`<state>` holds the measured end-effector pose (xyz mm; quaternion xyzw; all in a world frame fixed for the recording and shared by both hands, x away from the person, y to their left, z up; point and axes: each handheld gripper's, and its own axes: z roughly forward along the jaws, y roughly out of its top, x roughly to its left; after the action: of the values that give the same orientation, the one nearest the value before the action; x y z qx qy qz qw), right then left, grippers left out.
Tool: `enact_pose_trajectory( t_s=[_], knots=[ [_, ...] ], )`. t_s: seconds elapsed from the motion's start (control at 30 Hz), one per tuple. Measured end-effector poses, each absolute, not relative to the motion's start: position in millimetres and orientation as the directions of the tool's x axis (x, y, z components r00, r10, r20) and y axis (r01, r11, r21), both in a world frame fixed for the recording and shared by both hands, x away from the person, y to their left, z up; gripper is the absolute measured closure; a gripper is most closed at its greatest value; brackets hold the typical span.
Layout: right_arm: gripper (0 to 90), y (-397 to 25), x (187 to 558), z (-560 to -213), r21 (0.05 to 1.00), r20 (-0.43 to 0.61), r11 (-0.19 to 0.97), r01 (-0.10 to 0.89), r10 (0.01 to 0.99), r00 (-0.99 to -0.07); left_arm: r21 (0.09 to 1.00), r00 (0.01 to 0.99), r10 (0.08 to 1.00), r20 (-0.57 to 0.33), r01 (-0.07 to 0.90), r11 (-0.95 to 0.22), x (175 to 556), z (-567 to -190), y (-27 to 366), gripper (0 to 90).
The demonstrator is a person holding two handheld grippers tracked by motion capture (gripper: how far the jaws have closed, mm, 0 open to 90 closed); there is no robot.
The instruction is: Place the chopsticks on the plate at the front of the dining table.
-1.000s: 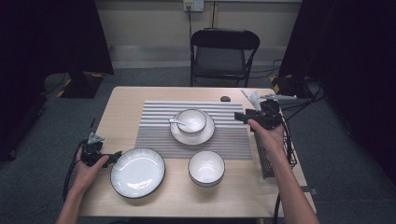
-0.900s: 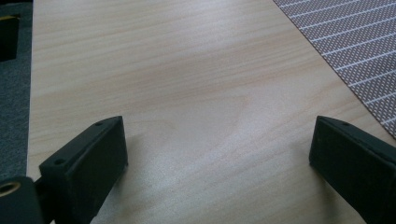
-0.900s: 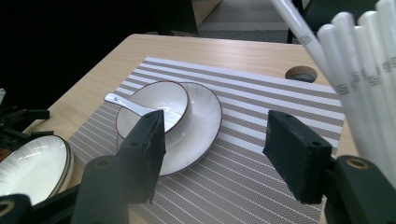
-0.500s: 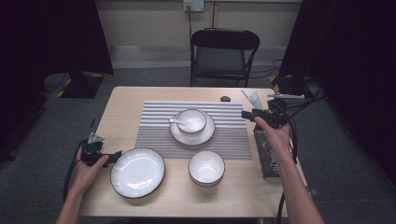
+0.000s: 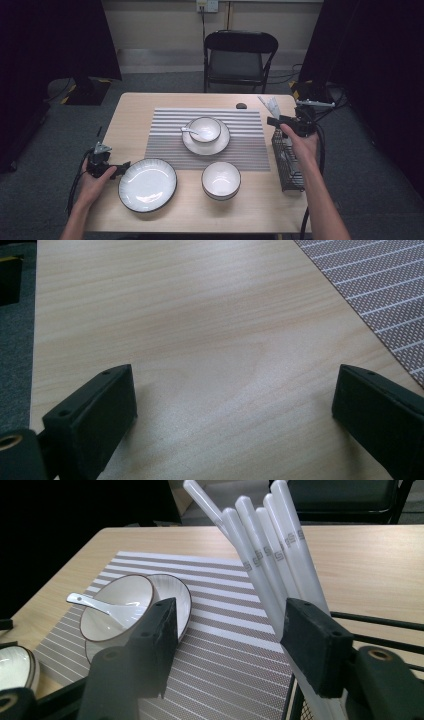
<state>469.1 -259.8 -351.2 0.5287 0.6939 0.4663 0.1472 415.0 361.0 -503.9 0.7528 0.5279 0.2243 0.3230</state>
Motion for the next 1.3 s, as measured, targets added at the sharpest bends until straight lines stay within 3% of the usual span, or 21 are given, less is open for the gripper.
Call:
enact_pose_trajectory(
  t_s=[0.7, 1.3],
  knots=[
    [42.2, -258, 474, -365, 0.794, 0.308, -0.032, 0.607, 0.882, -0.357, 0.722, 0.342, 0.940, -0.001, 0.651, -0.236, 415, -504, 361, 3.7],
    [57.2, -259, 461, -364, 0.792, 0.288, 0.018, 0.610, 0.870, -0.400, 0.722, 0.342, 0.940, -0.001, 0.651, -0.236, 415, -504, 361, 3.7]
  ],
)
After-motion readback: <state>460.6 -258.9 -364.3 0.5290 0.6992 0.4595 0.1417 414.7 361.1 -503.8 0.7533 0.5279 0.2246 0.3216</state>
